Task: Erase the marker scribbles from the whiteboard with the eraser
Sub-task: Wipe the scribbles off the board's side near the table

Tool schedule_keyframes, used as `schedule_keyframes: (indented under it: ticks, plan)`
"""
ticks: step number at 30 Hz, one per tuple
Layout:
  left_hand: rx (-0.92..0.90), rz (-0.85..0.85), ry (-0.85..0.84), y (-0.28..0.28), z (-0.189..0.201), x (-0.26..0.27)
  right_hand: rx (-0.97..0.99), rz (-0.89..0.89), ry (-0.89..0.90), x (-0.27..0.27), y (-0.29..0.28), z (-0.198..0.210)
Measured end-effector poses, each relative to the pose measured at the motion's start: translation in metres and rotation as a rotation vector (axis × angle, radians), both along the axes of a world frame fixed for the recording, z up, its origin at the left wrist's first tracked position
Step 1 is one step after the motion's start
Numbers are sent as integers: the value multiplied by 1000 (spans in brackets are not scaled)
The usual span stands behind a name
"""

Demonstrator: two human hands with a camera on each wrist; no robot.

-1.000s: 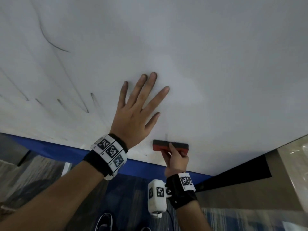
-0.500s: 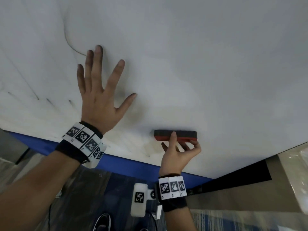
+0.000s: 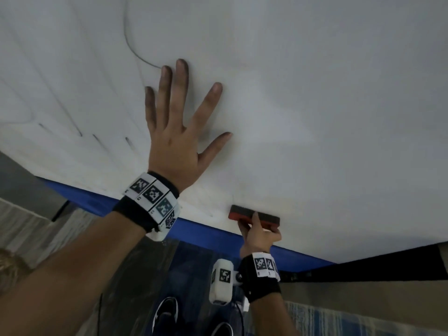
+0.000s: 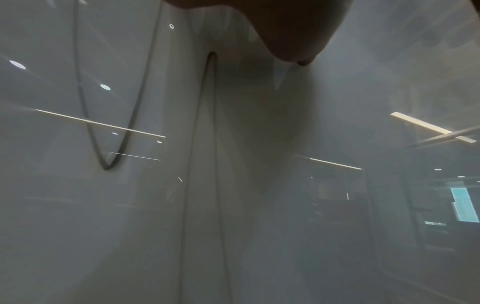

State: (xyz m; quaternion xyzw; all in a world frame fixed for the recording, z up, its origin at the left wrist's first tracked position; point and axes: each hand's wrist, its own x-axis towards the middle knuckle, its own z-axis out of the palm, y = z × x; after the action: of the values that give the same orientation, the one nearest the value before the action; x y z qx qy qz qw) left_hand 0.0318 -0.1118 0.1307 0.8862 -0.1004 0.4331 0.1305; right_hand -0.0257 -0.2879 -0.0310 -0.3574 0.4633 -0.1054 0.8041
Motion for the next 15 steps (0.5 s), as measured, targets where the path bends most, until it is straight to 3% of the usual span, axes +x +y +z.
schedule_keyframes:
  ticks: [3, 6, 10, 15]
  plan:
    - [-17, -7, 1, -2, 0, 0, 13, 65, -123, -1, 4, 18]
    - [-25, -7, 13, -4, -1, 1, -54, 69, -98, -2, 5, 6]
    - [-34, -13, 20, -4, -1, 1, -55, -28, 126, -1, -9, -35]
    - [-38, -19, 31, -8, -3, -1, 131, -6, 272, -3, -27, -63]
